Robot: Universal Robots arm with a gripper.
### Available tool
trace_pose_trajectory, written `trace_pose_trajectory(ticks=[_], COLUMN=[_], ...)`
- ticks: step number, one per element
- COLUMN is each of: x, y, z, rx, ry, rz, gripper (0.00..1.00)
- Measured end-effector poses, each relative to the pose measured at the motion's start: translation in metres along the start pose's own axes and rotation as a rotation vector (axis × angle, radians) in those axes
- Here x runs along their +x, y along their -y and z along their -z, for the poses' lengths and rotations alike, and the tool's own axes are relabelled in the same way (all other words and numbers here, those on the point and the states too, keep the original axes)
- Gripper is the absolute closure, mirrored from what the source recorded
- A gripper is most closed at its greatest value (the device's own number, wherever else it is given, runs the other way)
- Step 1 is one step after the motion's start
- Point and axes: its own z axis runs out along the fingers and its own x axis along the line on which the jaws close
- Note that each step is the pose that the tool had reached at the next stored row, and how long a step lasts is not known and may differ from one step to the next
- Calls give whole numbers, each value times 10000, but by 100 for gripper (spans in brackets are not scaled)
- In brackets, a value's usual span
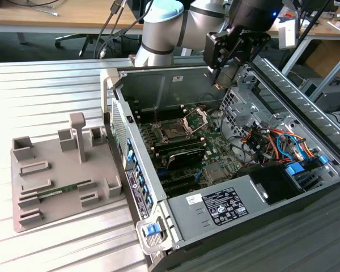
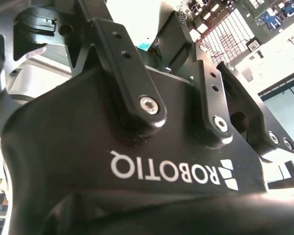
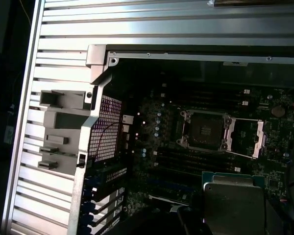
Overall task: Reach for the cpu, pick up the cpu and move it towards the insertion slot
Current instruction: 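Pick up the cpu and move it towards the insertion slot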
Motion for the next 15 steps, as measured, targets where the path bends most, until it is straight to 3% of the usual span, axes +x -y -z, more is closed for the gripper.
trace_pose_trajectory(ticks=[15], x=[-67], y=[11], z=[1], rx=[0], ry=[1], rz=[0], gripper=[45])
